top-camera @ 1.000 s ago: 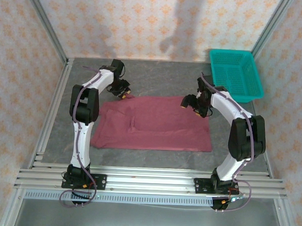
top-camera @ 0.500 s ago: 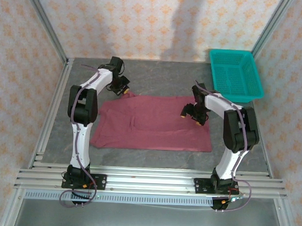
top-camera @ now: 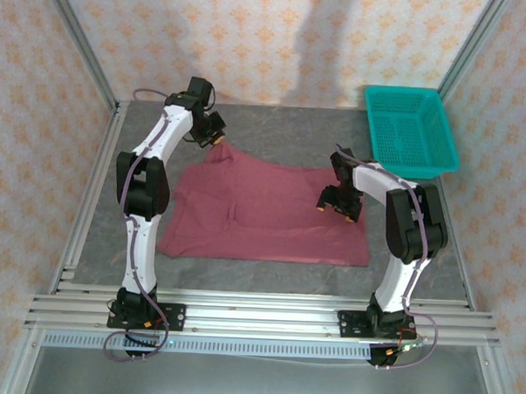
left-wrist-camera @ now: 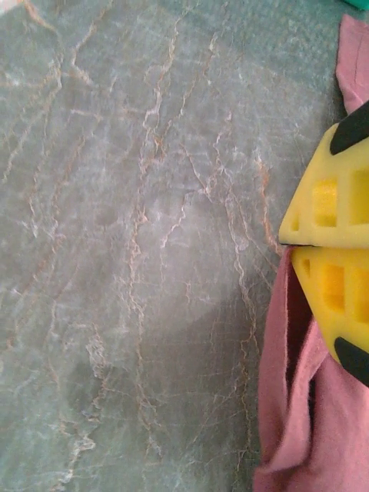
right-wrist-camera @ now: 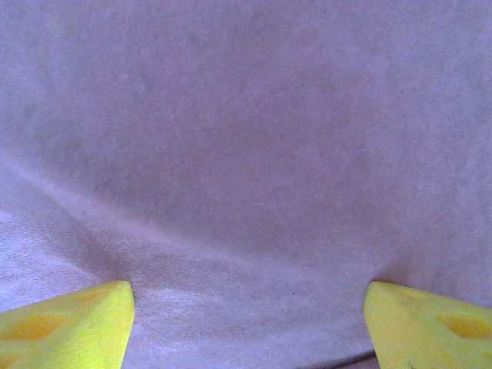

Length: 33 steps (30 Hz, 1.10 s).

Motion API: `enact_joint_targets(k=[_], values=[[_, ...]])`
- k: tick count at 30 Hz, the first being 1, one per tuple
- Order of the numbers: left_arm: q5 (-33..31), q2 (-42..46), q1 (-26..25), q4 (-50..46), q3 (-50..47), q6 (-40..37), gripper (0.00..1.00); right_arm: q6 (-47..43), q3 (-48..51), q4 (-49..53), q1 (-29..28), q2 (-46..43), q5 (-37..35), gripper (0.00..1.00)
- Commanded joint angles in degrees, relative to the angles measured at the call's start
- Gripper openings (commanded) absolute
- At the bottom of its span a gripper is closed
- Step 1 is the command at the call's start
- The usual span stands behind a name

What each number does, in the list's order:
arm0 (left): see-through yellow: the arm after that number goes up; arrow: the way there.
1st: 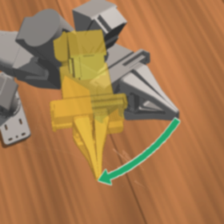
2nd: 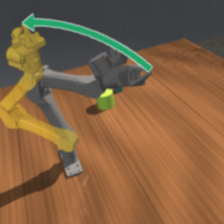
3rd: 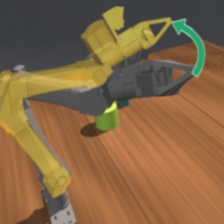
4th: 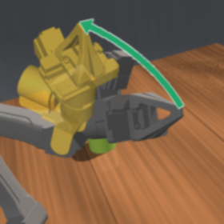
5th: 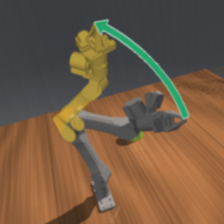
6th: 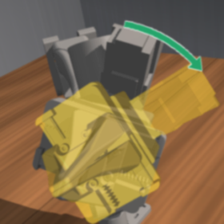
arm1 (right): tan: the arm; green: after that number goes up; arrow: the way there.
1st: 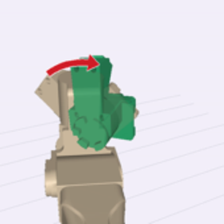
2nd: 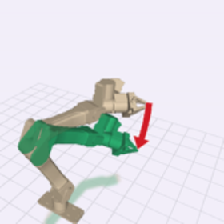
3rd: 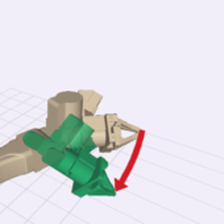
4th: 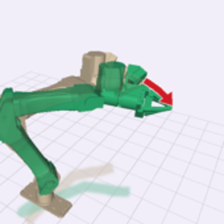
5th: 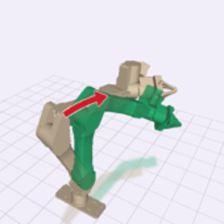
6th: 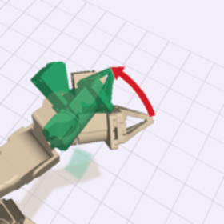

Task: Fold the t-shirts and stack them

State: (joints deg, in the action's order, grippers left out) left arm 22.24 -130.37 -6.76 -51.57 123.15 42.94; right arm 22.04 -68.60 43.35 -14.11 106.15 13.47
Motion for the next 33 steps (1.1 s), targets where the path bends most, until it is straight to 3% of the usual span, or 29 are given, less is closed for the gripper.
enact_joint_targets(k=[1,9,14,18,22,25,28,33], values=[[-1.46,-1.47,0.04,-4.16,2.88,-3.29,0.02,0.56,0.09,3.15,-0.1,2.42,-3.12,0.79],[-0.85,-4.53,-1.18,-8.22,11.63,-10.73,0.03,1.51,0.7,3.49,-0.13,3.55,-4.58,0.79],[-3.93,-6.28,-4.1,-13.35,16.21,-17.43,0.04,1.67,0.42,3.43,-0.22,3.8,-4.59,0.79],[-8.08,-3.37,-7.89,-14.05,10.7,-21.54,0.04,2.11,0.29,3.56,-0.21,4.04,-4.63,0.79],[-11.97,3.75,-11.52,-8.82,-3.25,-22.23,0.04,2.65,0.48,3.34,-0.22,4.03,-4.46,0.79],[-10.96,6.94,-13.67,-4.22,-11.88,-22.52,0.06,2.95,0.57,3.1,-0.21,4.07,-4.34,0.79],[-7.11,7.48,-14.75,-2.44,-16.44,-22.0,0.15,3.13,0.33,3.06,-0.22,4.46,-4.14,0.79],[-1.72,11.98,-14.81,2.13,-22.38,-20.61,0.56,3.25,0.13,3.37,-0.21,4.59,-4.08,0.79]])
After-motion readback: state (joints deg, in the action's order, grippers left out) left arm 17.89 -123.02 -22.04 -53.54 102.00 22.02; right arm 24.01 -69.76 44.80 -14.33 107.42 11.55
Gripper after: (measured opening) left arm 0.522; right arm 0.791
